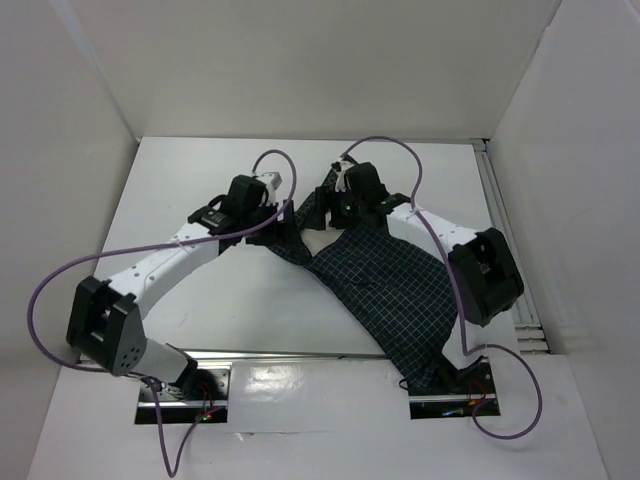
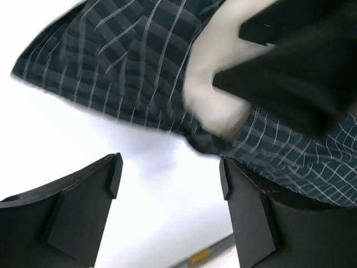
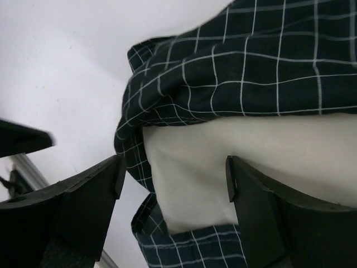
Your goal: Put the pillow into the pillowcase
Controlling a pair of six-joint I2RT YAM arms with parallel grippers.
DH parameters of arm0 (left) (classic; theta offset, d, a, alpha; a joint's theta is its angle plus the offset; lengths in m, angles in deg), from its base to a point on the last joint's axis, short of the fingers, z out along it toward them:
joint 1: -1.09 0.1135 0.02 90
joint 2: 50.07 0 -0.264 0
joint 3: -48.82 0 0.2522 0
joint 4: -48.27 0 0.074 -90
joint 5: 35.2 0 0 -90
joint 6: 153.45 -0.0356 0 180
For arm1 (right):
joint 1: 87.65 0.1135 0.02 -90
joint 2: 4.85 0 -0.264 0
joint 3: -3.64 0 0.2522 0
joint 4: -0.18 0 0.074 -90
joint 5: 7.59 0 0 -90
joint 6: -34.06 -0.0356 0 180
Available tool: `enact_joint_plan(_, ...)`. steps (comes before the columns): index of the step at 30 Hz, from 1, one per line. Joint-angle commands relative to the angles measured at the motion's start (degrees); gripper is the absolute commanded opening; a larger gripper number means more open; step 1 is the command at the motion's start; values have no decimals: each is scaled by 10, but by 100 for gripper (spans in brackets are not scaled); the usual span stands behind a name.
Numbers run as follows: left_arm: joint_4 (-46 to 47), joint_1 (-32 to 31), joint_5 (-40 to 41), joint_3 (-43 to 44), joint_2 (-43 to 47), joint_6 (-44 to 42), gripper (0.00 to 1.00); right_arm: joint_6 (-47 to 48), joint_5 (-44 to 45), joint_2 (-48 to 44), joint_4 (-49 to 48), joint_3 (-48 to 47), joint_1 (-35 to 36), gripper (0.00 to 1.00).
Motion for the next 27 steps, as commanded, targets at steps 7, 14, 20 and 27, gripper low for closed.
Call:
enact_joint_plan(7,-21,1,78,-43,178,45,91,-83,-86,46,-161,24,-20,88)
enact_joint_plan(14,-56,1,115,-57,211,52,92,-163,-175,118,-314,11,-25,89)
enact_joint_plan(20,-61,1,124,-57,222,52,92,-267,-292,124,-539,79,-31,40)
enact_joint_plan(27,-36,1,100,-63,210,47,91,-185,-356,22,-328,86,-54,22)
